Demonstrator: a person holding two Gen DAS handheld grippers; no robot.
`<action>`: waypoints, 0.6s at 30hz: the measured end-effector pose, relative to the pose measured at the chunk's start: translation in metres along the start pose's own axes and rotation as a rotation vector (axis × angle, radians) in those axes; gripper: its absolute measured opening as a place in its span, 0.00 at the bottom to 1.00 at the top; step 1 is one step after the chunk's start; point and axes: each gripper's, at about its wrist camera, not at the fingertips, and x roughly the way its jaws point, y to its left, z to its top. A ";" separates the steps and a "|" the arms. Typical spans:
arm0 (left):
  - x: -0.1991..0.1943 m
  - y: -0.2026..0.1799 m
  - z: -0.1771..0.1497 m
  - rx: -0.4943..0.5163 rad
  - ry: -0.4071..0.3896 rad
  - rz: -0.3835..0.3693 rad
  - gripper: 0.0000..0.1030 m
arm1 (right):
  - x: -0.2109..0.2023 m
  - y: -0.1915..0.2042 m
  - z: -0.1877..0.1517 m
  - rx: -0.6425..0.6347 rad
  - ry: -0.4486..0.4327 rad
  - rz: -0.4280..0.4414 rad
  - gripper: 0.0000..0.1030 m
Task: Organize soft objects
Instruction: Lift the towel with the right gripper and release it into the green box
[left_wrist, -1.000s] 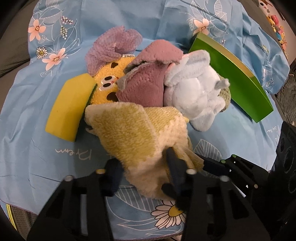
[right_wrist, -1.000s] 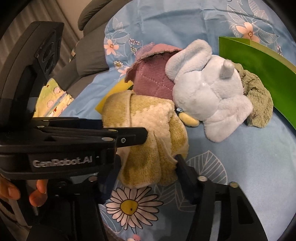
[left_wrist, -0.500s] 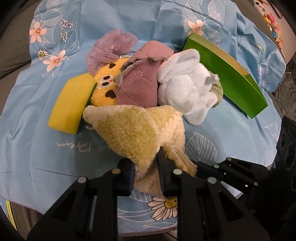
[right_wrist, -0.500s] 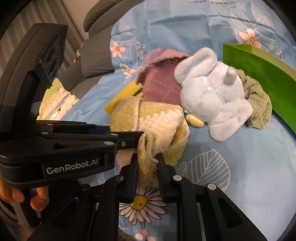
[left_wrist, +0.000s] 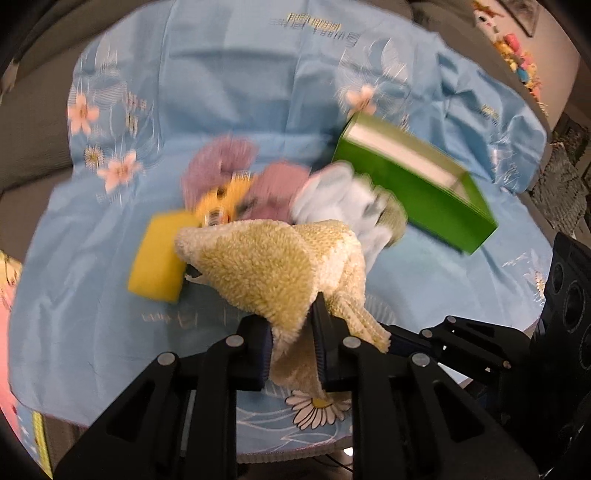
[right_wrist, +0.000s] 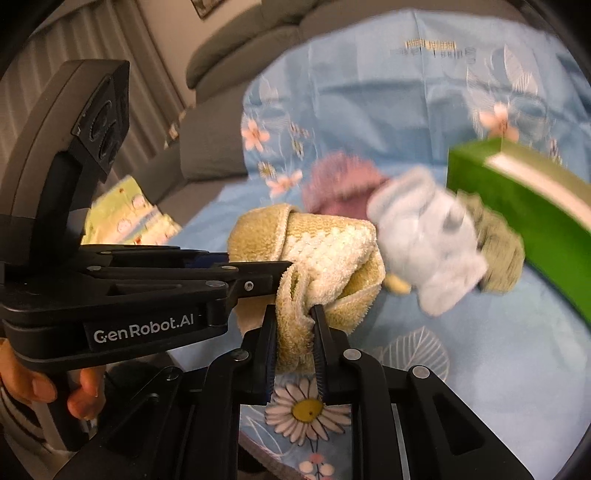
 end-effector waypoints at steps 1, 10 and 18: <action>-0.006 -0.004 0.007 0.018 -0.019 -0.001 0.17 | -0.007 0.001 0.005 -0.004 -0.020 0.001 0.18; -0.014 -0.060 0.080 0.156 -0.136 -0.011 0.17 | -0.056 -0.027 0.062 -0.025 -0.198 -0.100 0.18; 0.031 -0.118 0.142 0.206 -0.143 -0.062 0.17 | -0.062 -0.096 0.094 0.011 -0.268 -0.251 0.18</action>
